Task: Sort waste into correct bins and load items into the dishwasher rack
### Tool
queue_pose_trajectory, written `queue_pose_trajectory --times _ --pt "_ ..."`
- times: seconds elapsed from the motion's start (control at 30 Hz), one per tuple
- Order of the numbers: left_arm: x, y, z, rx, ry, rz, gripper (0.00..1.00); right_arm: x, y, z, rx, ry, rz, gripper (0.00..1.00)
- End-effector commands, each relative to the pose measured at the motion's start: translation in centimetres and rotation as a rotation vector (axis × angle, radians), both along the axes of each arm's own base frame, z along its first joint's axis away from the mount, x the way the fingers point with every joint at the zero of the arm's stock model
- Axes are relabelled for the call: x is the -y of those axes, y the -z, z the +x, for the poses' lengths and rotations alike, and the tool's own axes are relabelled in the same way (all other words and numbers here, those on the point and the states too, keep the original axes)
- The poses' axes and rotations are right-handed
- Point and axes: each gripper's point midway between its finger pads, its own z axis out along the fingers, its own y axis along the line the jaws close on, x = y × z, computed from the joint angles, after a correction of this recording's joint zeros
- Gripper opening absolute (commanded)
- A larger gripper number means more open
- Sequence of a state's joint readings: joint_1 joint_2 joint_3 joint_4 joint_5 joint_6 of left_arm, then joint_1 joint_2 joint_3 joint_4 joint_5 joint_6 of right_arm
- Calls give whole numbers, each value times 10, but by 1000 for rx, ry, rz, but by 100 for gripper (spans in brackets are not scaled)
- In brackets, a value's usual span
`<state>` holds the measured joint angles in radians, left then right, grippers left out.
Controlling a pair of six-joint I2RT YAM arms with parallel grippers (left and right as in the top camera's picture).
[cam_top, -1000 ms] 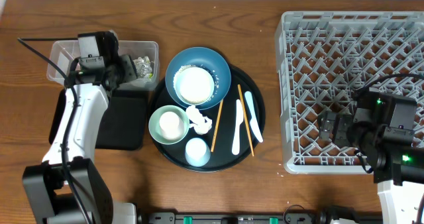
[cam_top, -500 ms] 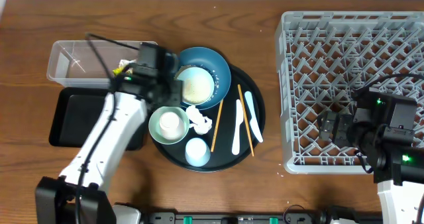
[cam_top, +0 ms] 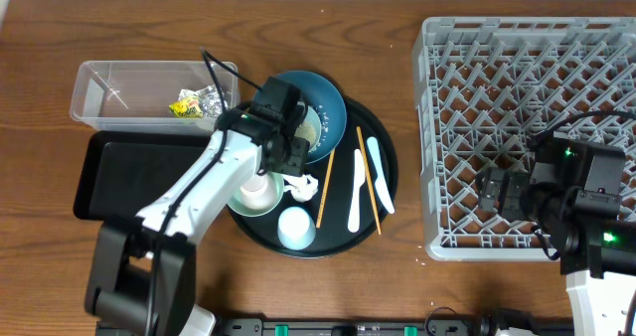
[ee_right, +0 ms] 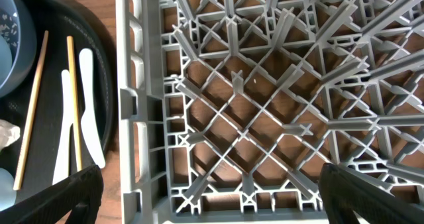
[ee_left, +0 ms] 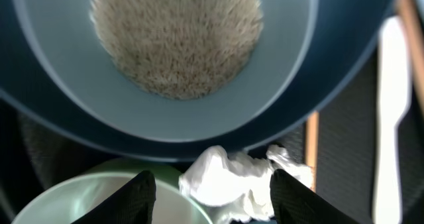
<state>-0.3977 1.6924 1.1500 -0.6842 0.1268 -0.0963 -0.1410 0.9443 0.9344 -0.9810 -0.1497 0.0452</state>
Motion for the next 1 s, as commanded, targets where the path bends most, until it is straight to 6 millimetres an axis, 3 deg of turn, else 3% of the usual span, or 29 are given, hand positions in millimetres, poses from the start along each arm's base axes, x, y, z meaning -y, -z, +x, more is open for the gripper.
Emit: queue_pose_trajectory --times 0.0,0.17,0.23,0.3,0.4,0.5,0.63,0.77,0.97 --pt "-3 16 -4 -35 14 33 57 -4 -7 2 16 -4 12 99" --pt "-1 25 -6 -56 19 36 56 -4 -7 2 16 -4 13 99" --pt "-1 25 -7 -58 19 36 47 -4 -7 2 16 -4 13 99" --pt "-1 25 -7 -59 19 37 29 -4 -7 2 16 -4 12 99" --pt "-2 25 -7 -60 19 37 13 -4 -7 2 16 -4 12 99" --pt "-1 25 -7 -60 19 37 6 -4 -7 2 17 -4 12 99" --pt "-1 21 -5 -48 19 32 6 -4 -7 2 16 -4 12 99" --pt "2 -2 2 2 19 11 6 -4 -7 2 15 -4 13 99" --pt "5 -62 10 162 17 -55 6 -4 -7 2 16 -4 12 99"
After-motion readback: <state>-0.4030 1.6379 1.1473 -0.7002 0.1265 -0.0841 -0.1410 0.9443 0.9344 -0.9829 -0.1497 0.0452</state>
